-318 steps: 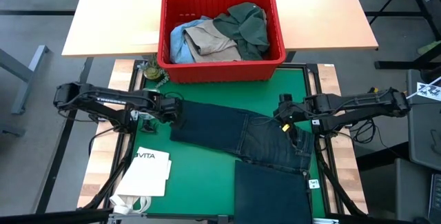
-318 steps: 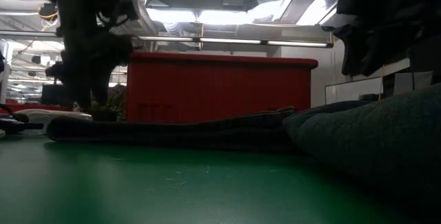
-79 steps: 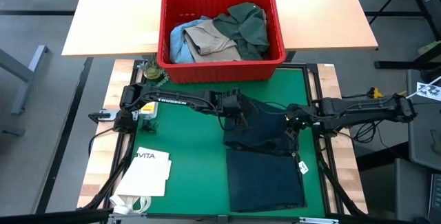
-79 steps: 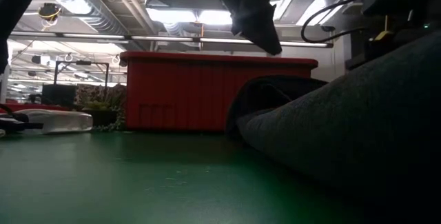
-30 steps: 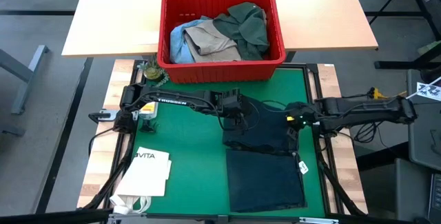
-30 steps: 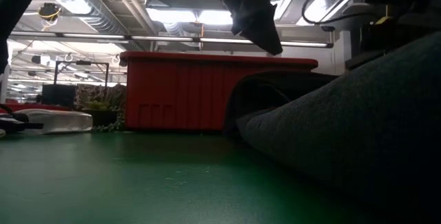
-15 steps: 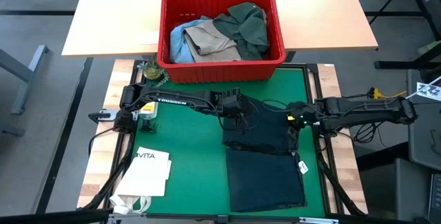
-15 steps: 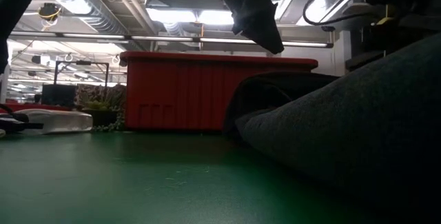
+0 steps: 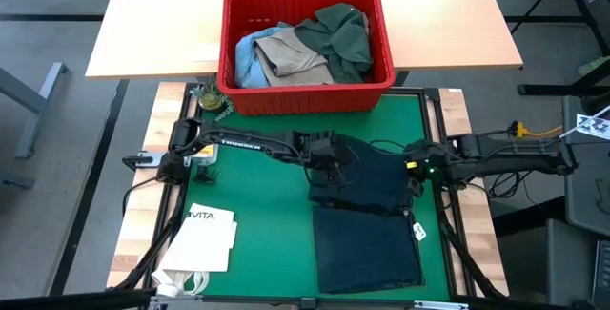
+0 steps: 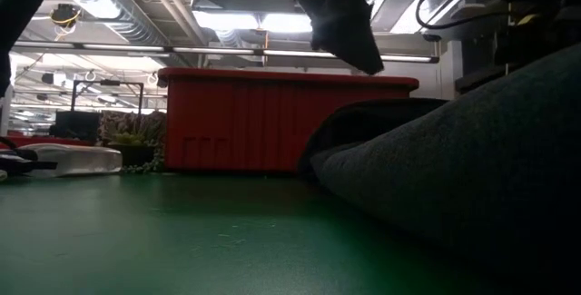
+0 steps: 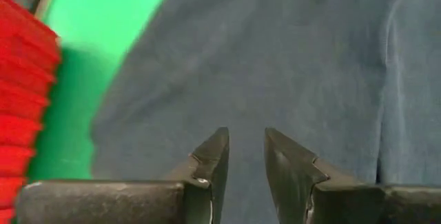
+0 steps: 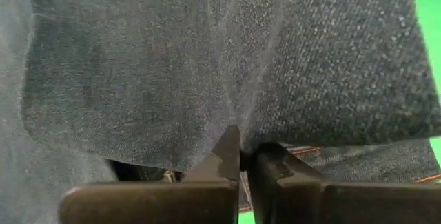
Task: Fold Laundry from Bin
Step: Fold the dark blue pants
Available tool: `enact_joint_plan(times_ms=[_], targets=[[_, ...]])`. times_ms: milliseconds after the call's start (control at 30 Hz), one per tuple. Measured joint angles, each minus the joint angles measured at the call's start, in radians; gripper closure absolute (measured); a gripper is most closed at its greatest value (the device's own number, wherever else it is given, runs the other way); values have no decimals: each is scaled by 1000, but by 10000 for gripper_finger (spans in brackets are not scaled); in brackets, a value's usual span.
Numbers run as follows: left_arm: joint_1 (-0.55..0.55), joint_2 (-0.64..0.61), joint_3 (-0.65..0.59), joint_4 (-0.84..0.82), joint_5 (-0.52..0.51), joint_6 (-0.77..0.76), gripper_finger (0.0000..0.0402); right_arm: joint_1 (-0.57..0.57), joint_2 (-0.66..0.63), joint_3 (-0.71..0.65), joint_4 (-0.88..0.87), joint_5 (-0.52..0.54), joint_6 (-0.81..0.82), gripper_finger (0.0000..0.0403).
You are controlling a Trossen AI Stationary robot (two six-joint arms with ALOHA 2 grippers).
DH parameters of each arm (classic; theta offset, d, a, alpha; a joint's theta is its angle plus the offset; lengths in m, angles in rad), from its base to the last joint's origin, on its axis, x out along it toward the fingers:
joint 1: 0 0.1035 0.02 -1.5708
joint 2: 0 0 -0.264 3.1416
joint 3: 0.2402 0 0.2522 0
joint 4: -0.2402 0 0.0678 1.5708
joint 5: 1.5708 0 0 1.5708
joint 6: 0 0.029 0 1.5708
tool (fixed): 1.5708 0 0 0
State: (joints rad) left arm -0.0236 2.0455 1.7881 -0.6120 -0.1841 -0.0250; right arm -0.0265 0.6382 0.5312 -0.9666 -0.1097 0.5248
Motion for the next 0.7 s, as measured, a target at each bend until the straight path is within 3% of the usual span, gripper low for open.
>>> enact_joint_plan(times_ms=[200,467,700], targets=[[-29,57,-2,-36,18,0,313,0,1,0,-3,-35,-35,385],[-57,59,-3,-28,-37,0,313,0,0,32,-43,-123,-106,395],[-56,65,-3,-32,0,-26,313,0,1,81,-108,-42,-81,397]])
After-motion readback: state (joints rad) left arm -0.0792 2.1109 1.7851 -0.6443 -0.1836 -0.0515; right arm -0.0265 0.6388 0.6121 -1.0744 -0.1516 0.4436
